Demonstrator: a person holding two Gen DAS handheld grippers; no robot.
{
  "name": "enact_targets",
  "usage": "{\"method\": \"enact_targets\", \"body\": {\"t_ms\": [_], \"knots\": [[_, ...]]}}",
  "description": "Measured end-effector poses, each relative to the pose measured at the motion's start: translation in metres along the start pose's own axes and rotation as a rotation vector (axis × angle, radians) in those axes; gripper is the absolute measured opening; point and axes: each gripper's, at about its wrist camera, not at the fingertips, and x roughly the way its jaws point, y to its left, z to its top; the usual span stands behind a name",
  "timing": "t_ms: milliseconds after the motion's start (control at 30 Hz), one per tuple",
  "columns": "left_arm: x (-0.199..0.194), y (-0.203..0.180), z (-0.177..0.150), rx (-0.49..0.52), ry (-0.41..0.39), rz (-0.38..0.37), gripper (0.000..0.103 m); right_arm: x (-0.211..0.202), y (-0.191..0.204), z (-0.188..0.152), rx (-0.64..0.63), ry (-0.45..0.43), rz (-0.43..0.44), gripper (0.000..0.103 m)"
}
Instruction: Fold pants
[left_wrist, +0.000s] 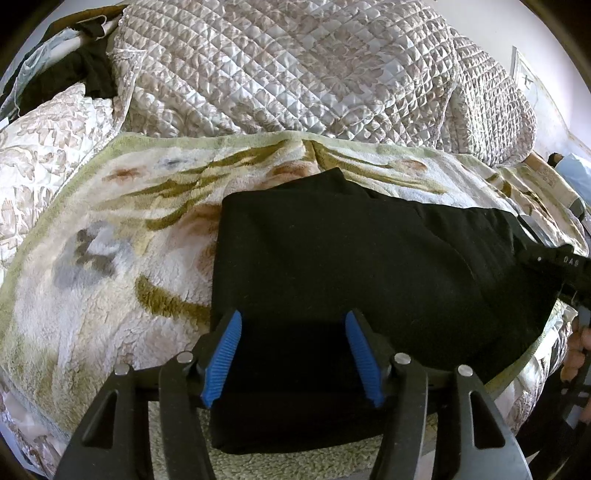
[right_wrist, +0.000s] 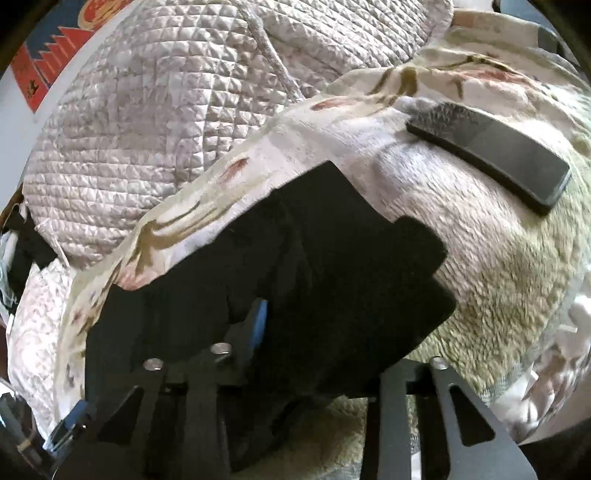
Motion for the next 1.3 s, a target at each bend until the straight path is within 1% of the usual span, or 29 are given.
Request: {"method": "enact_targets", "body": {"t_ms": [67,167,300,400,500,633,733,833,967,1033,1133,1200,1300], "knots": [[-0.001,0.0,0.001,-0.002,0.003,-0.002,0.062,-0.012,0.013,0.005,-0.042,-0.021,0.024,0.022],[-0.005,0.003,0.004,-0.02,0.005,-0.011,0.062,-0.029,0.044,0.011,-0.119,-0.059,0.078,0.02],[-0.015,0.016,0.011,-0.063,-0.032,0.007,0.062,-0.04,0.09,0.01,-0.229,-0.073,0.154,0.02],[-0.024,0.032,0.019,-0.115,-0.062,0.031,0.062,-0.038,0.126,0.003,-0.324,-0.064,0.197,0.02],[-0.029,0.052,0.023,-0.172,-0.071,0.057,0.062,-0.031,0.159,-0.012,-0.399,-0.032,0.252,0.02],[-0.032,0.077,0.023,-0.244,-0.073,0.089,0.062,-0.009,0.201,-0.046,-0.511,0.046,0.302,0.02],[-0.033,0.089,0.021,-0.279,-0.07,0.098,0.062,0.013,0.217,-0.075,-0.572,0.12,0.32,0.02],[-0.033,0.094,0.018,-0.289,-0.064,0.098,0.062,0.034,0.222,-0.099,-0.618,0.164,0.292,0.02],[-0.035,0.097,0.017,-0.296,-0.058,0.088,0.062,0.026,0.224,-0.1,-0.638,0.128,0.274,0.02],[-0.035,0.099,0.018,-0.305,-0.059,0.084,0.062,0.015,0.232,-0.097,-0.662,0.087,0.266,0.02],[-0.038,0.101,0.019,-0.319,-0.064,0.082,0.062,0.009,0.244,-0.099,-0.686,0.07,0.29,0.02],[-0.039,0.103,0.019,-0.327,-0.067,0.085,0.062,0.013,0.251,-0.11,-0.728,0.077,0.275,0.02],[-0.039,0.106,0.018,-0.333,-0.064,0.089,0.062,0.031,0.249,-0.128,-0.761,0.119,0.268,0.022]]}}
